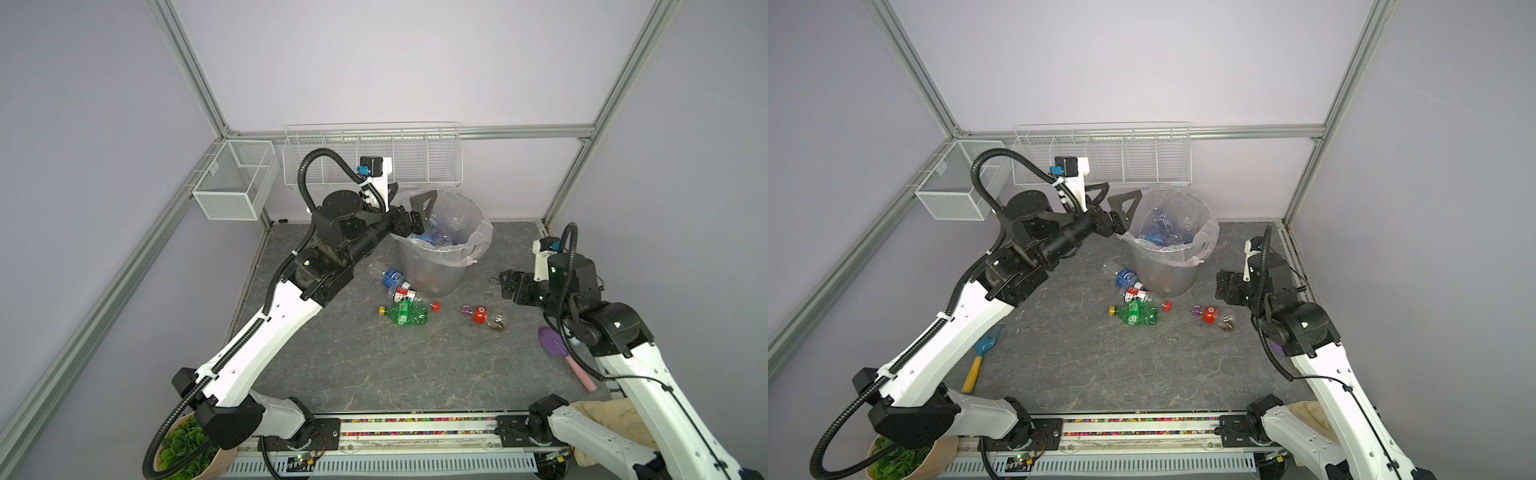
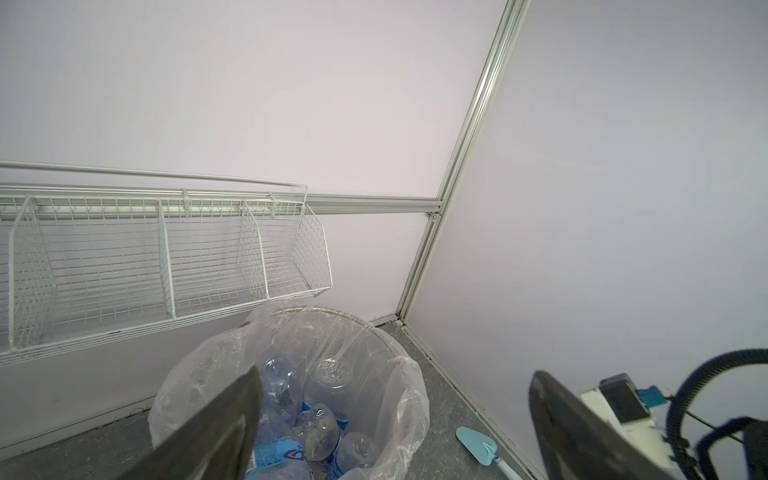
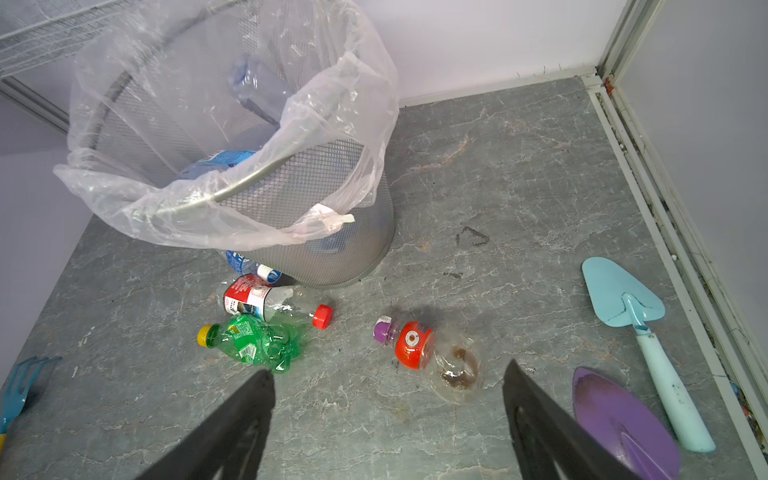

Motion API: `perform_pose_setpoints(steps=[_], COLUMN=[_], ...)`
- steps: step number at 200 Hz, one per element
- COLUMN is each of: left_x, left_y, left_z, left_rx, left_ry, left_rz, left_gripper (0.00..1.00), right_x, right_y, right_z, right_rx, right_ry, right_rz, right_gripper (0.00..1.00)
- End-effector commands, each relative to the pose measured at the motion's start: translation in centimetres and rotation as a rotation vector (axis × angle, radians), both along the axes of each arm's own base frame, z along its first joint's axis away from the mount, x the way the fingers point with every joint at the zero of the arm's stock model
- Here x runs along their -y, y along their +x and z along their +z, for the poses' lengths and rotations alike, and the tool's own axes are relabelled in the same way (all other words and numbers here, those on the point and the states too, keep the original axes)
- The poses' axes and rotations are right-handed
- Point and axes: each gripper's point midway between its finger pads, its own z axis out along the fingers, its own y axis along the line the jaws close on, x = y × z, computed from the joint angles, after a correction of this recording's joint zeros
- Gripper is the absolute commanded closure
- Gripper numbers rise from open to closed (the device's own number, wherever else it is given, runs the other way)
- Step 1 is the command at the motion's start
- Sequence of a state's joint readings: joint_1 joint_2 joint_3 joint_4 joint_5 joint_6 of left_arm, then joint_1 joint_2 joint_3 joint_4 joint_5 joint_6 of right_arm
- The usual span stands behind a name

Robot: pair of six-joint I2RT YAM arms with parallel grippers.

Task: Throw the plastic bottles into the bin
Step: 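Open the left gripper above the bin to drop the bottle, then move the right gripper over the red-label bottle while the left gripper waits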

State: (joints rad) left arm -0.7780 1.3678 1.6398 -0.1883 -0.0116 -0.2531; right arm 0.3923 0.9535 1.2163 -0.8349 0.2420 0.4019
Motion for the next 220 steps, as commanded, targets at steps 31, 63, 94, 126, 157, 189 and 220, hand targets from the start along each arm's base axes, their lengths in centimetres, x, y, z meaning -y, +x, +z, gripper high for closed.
perform_pose_setpoints(steps=[31,63,94,126,157,189,220], left_x=[-0.7,-1.3,-2.1,-2.8,-3.2,-3.3,-3.3], left_y=[-0.9,-1.2,-1.3,-1.5,-1.5,-1.5,-1.4], left_z=[-3.4,-5.9,-8.4,-10.3,-11.3,-12.0,-12.7], left_rx=[-0.043,-0.086,-0.127,-0.157,-0.176,-0.187,-0.201], left_ry=[-0.039,-0.025,0.003,0.018,0.025,0.033,0.037], left_rz=[-0.006,0.004,0.033,0.059,0.073,0.080,0.081], left_gripper=[0.01,0.01,0.01,0.01,0.01,0.01,0.01], right_x=[0.0,0.6,1.8,3.6,3.4,4.2,4.0], right_y=[0.6,1.1,1.9,1.7,1.9,1.5,1.6], right_z=[-3.2,-7.0,-10.0,-13.1,-16.0,-18.0,-19.7], right_rx=[-0.143,-0.275,-0.406,-0.591,-0.699,-0.729,-0.742], right_ry=[0.009,0.093,0.198,0.220,0.212,0.172,0.185], right_rz=[-0.027,-0.091,-0.199,-0.339,-0.339,-0.380,-0.387], right_gripper=[0.12,0.12,0.12,0.11,0.11,0.11,0.11])
